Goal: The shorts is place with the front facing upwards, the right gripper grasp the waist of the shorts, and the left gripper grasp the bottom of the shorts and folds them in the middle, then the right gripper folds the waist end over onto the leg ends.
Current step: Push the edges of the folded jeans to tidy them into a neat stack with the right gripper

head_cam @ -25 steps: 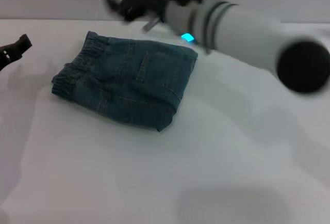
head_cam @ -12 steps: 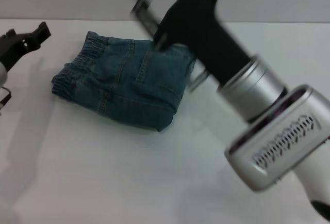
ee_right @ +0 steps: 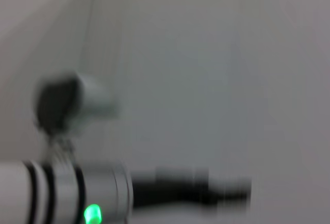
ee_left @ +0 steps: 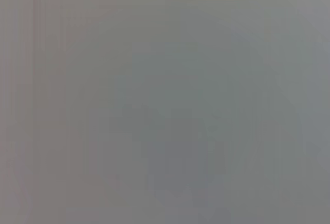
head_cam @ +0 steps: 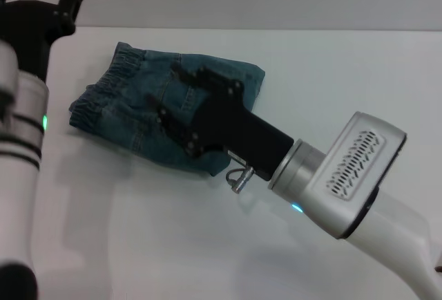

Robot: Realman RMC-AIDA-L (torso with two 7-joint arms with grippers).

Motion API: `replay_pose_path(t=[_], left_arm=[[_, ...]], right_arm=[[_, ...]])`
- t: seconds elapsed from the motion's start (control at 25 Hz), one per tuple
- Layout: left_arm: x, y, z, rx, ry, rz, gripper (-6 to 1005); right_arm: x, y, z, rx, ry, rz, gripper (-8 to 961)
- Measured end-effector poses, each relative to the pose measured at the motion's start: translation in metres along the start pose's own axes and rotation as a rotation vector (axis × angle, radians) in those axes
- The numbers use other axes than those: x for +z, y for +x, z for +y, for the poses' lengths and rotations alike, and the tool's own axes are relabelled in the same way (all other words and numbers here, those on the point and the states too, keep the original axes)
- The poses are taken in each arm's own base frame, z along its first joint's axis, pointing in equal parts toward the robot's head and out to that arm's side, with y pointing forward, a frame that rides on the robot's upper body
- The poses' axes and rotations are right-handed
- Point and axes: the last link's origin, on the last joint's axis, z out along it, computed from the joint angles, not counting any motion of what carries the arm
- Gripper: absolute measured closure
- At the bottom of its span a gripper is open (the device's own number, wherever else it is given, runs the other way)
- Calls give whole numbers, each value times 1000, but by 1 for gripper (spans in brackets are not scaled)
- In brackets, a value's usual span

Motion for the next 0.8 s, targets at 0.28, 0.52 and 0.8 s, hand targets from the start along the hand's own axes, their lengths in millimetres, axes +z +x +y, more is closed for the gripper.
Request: replay_pose_path(t=[0.28, 0.52, 0.8], left_arm=[[-11, -21, -12, -112, -59, 139, 172], [-17, -44, -21, -116, -62, 31, 172], [-21, -51, -24, -113, -59, -9, 172]], right_arm=[[-10, 26, 1, 82, 5, 157, 477], [-13, 40, -1, 140, 9, 244, 477], [-8, 50, -8, 203, 17, 346, 478]])
